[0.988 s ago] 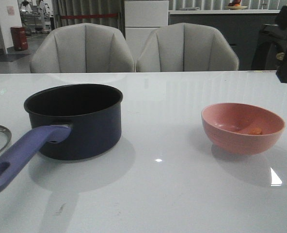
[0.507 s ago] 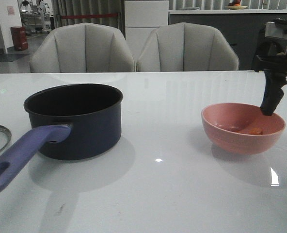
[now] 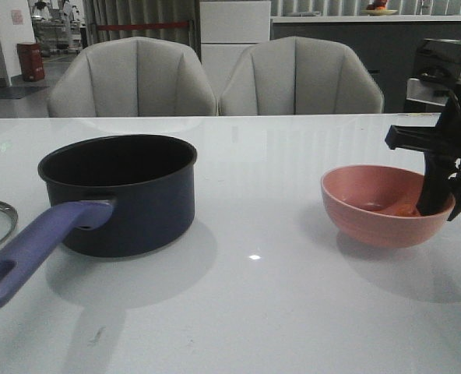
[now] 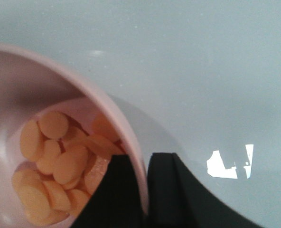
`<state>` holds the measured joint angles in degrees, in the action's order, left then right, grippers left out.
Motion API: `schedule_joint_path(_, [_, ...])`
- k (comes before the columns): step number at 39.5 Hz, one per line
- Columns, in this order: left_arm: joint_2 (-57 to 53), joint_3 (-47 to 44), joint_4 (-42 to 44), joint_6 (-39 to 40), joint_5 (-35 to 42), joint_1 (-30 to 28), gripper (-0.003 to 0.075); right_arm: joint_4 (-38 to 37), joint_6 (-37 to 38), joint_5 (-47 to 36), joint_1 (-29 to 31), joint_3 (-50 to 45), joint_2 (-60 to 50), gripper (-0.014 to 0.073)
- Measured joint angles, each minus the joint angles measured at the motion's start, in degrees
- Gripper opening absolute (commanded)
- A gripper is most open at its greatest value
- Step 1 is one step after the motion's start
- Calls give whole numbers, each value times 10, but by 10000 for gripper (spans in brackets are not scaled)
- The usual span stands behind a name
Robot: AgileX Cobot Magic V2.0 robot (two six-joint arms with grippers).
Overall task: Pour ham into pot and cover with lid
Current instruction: 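Lower the right gripper onto the pink bowl rim and grasp it, then lift the pink bowl and carry it over the saucepan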
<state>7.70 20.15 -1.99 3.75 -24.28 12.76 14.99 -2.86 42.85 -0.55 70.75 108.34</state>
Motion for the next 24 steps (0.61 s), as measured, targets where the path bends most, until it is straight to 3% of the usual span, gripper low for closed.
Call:
schedule_joint_path(13, [0, 0, 0, 0, 0, 0, 520, -3, -26, -31, -5, 0, -46, 136])
schedule_joint_path(24, [0, 0, 0, 0, 0, 0, 520, -4, -50, -69, -83, 10, -149, 143])
